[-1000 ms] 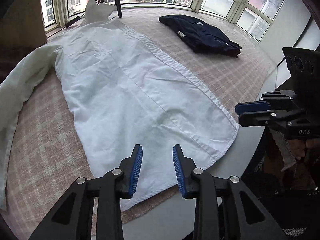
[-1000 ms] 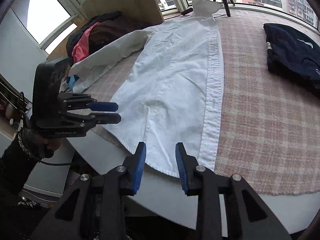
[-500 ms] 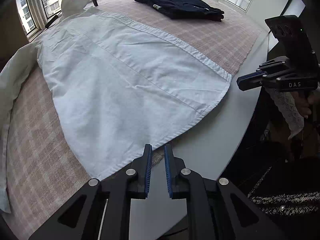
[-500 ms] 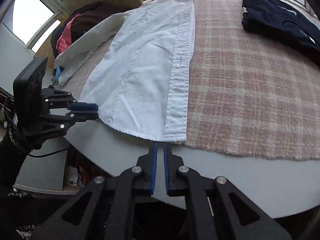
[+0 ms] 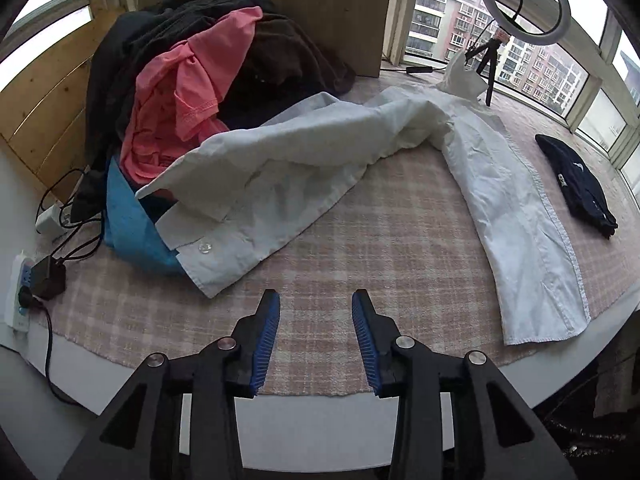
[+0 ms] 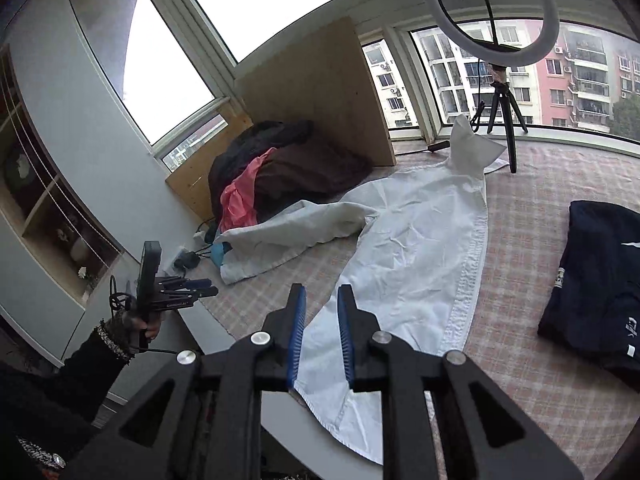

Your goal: Fold clothes

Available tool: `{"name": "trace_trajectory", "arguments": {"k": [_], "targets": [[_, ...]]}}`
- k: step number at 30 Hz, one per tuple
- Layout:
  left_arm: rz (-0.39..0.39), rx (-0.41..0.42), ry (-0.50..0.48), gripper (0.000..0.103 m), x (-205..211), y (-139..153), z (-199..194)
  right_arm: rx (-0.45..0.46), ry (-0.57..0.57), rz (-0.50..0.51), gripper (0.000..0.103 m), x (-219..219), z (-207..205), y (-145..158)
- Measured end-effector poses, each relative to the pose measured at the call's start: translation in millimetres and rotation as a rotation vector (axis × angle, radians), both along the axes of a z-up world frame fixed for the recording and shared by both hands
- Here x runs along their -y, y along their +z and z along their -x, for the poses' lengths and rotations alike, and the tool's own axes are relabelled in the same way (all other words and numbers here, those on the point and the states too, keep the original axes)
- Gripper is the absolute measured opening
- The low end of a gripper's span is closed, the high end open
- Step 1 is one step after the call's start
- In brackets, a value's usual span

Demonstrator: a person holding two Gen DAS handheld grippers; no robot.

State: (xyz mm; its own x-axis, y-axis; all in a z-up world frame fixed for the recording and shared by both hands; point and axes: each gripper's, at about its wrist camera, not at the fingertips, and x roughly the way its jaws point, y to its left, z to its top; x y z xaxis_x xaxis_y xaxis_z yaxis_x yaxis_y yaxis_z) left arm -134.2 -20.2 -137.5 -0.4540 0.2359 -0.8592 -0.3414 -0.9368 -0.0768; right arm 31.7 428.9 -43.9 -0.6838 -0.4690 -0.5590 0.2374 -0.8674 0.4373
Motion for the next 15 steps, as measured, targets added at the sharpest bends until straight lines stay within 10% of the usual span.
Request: {"name": "trace_trajectory", "arguments": {"k": [4, 13, 15], "targets": [[0.105, -0.093, 0.073, 0.036, 23, 4, 22, -0.004, 0.089, 0.005, 0.017, 29, 57, 8], [0.445, -0.226, -0.372, 0.044, -5, -34, 79, 0.103, 0.061, -0.116, 0.018, 75, 152, -16], [0.414, -0.154, -0.474, 0.015, -7, -47, 94, 0.129, 0.039, -0.149, 0.021, 82, 171, -23]]}}
